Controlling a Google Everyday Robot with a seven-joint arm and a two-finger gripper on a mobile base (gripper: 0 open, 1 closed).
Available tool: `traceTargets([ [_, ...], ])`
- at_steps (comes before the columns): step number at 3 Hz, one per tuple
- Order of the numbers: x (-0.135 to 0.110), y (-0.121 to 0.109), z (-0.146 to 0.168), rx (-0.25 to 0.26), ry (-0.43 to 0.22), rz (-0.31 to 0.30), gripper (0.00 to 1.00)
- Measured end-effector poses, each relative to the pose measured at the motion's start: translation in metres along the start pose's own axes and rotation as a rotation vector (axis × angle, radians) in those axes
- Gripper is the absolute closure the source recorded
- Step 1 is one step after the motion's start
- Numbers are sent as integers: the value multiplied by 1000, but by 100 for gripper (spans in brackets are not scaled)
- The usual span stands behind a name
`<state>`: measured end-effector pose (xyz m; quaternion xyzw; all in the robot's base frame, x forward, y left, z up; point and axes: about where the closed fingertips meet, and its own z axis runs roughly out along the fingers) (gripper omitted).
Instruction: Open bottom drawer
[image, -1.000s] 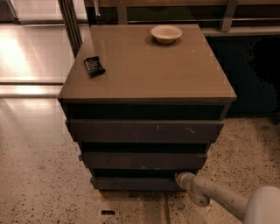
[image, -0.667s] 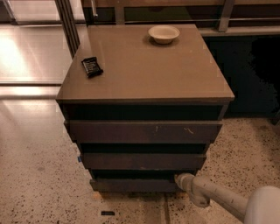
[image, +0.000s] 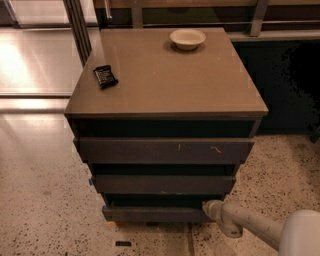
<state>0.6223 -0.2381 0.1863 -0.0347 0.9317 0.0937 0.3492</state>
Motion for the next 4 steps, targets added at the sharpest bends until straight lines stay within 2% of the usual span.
traceTargets([
  [1,9,3,-3,-64,44,36,100],
  [2,16,7,4,-139,135,174,100],
  [3,38,-4,12,-171,226,323,100],
  [4,38,-4,12,-171,226,323,100],
])
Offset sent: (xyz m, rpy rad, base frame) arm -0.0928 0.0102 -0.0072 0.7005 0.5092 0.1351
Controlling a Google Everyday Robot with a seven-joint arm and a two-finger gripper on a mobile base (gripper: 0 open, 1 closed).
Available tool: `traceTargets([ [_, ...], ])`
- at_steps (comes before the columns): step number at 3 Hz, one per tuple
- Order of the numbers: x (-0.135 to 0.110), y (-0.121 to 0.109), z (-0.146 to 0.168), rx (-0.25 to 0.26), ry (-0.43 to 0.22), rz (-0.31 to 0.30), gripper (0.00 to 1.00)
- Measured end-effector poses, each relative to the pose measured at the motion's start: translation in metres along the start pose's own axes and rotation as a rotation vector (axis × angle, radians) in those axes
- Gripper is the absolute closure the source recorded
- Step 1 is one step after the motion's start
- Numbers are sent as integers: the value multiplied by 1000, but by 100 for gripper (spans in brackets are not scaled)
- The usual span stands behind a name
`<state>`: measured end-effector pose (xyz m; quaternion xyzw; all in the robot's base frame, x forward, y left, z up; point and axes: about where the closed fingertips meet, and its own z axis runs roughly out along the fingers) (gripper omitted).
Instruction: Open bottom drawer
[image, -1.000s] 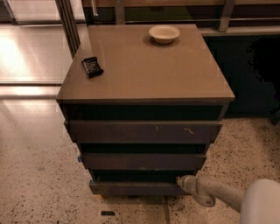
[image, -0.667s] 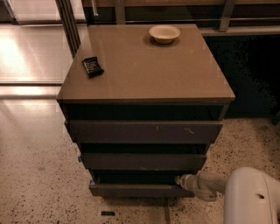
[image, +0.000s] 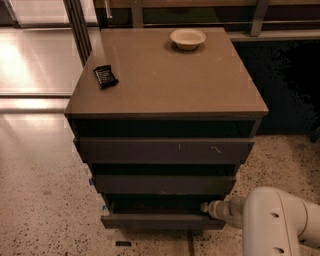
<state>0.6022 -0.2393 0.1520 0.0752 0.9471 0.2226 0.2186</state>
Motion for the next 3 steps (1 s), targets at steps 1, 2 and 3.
traceTargets([
  [1,10,3,4,-17,28,2,100],
  [2,12,2,4,-18,32,4,100],
  [3,12,4,4,-17,32,3,100],
])
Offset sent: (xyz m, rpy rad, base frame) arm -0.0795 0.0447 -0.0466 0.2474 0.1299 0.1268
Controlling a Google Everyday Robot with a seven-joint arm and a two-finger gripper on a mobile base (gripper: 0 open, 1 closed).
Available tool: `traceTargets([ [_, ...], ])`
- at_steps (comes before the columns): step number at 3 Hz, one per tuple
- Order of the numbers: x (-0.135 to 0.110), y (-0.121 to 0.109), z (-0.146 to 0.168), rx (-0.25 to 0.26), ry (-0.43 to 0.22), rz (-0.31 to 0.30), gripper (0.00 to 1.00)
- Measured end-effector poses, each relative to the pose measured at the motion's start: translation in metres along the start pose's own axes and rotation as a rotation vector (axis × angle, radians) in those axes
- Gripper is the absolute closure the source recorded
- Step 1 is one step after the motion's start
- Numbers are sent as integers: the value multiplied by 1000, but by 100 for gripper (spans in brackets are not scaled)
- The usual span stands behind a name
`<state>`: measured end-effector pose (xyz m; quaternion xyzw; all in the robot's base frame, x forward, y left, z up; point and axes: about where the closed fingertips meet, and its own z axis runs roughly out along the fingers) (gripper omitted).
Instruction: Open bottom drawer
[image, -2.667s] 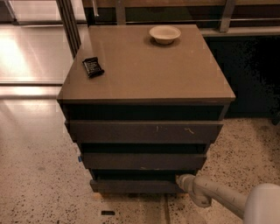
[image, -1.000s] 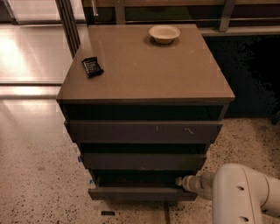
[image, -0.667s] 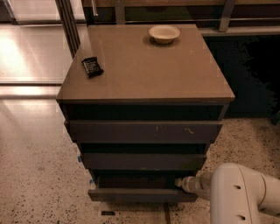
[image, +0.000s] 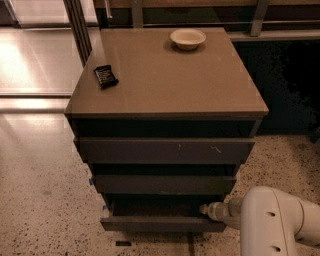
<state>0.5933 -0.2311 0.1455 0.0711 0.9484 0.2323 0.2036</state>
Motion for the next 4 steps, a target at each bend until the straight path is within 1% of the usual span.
traceTargets([
  [1,9,1,3,-9,20,1,100],
  [2,32,32,12,-53,101,-29,100],
  [3,65,88,26,-115,205,-78,100],
  [4,87,119,30,-143,255,-98,100],
])
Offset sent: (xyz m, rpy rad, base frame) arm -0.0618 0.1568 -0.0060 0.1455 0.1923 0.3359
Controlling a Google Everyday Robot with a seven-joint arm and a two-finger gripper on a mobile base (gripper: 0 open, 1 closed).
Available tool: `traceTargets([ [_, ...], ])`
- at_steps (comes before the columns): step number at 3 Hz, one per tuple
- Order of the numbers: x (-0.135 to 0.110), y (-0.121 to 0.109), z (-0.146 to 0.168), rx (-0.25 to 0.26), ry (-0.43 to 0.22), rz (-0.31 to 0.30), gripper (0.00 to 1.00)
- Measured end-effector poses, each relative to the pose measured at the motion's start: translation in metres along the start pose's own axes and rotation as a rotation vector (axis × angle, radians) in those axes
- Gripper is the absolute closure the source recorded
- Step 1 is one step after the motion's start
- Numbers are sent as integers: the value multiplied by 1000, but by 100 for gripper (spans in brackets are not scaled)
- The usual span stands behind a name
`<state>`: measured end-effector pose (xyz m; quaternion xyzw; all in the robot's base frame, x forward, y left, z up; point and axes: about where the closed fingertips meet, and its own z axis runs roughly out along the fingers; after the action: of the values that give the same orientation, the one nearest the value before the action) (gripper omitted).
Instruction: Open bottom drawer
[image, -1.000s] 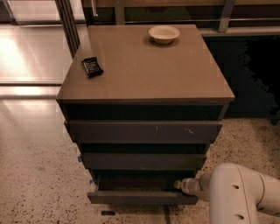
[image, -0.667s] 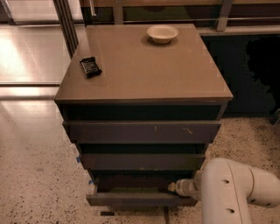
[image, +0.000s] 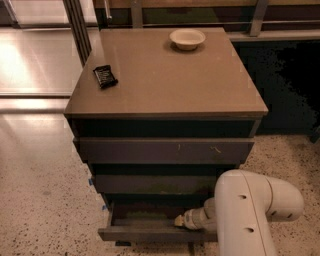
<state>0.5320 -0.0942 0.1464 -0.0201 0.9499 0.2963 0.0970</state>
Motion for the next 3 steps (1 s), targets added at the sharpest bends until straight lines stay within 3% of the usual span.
traceTargets([
  [2,24,15,2,-20,-18,29,100],
  [3,39,6,-6,-42,-72,73,100],
])
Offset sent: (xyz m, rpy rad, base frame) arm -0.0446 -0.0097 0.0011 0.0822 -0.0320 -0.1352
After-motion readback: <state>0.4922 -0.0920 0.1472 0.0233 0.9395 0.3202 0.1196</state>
